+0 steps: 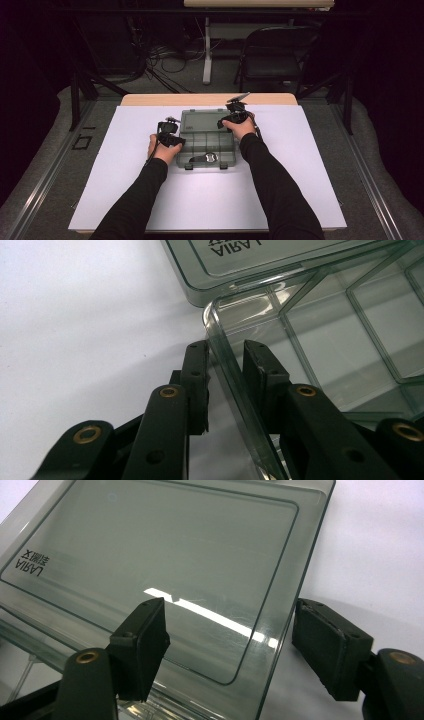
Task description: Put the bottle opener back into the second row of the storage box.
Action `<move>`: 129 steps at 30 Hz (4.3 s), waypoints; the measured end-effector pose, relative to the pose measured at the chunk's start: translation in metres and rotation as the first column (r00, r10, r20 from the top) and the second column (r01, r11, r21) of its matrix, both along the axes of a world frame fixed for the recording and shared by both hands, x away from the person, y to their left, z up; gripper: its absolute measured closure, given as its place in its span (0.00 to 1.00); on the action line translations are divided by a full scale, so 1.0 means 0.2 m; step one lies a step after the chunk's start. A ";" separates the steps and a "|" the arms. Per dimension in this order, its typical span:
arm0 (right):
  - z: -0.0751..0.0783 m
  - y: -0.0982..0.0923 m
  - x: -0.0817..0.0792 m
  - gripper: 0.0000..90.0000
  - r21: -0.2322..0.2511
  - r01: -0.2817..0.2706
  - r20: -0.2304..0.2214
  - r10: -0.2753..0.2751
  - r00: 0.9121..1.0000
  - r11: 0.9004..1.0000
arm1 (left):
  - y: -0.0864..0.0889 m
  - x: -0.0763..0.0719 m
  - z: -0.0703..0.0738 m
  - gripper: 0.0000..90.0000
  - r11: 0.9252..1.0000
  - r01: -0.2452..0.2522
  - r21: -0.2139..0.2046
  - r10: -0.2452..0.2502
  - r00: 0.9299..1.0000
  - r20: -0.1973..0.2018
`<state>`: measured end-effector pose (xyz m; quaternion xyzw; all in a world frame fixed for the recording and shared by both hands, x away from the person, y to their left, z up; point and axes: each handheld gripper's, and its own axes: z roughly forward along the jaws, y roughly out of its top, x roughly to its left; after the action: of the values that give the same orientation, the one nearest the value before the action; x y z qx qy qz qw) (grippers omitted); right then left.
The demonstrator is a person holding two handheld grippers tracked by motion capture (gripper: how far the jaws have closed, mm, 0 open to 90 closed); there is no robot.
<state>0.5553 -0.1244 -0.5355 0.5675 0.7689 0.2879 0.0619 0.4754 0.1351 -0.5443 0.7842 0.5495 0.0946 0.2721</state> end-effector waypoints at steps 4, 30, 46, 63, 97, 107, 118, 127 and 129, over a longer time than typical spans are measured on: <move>0.00 0.00 0.00 0.31 0.002 0.003 -0.006 -0.003 1.000 1.000 | 0.00 0.00 0.00 0.80 1.000 0.000 -0.001 0.000 1.000 0.000; -0.02 0.00 0.01 0.27 0.052 0.005 -0.048 -0.003 0.999 0.999 | 0.00 0.00 0.00 0.81 1.000 -0.009 -0.003 0.009 1.000 0.002; 0.00 0.00 0.00 0.30 0.034 -0.004 -0.036 0.006 0.999 0.999 | 0.00 0.00 0.00 0.81 1.000 -0.002 -0.001 0.002 1.000 0.004; 0.07 -0.03 -0.02 0.37 0.049 0.000 0.027 -0.002 1.000 0.999 | 0.00 0.00 0.00 0.82 1.000 0.006 0.010 -0.006 1.000 0.007; 0.14 -0.13 -0.09 0.85 0.042 -0.004 0.138 -0.002 0.990 0.999 | -0.01 -0.01 0.00 0.84 1.000 -0.011 0.025 0.010 1.000 0.018; 0.14 -0.16 -0.10 0.91 0.045 -0.025 0.156 0.017 0.988 0.999 | -0.02 -0.01 0.00 0.85 0.999 -0.011 0.031 0.010 1.000 0.018; 0.14 -0.17 -0.10 0.91 0.037 -0.062 0.182 0.054 0.982 0.997 | -0.01 -0.01 0.00 0.84 1.000 -0.009 0.007 0.009 1.000 0.010; 0.13 -0.17 -0.11 0.90 0.006 -0.115 0.245 0.110 0.963 0.993 | 0.01 0.00 0.02 0.76 0.999 0.016 -0.032 -0.016 1.000 0.003; 0.13 -0.17 -0.12 0.90 0.009 -0.114 0.256 0.108 0.961 0.993 | 0.02 -0.01 0.04 0.77 0.999 0.015 -0.042 -0.014 1.000 0.021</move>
<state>0.5315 -0.1589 -0.5098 0.4824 0.7818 0.3705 0.1371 0.4741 0.1390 -0.5366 0.7813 0.5429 0.0889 0.2950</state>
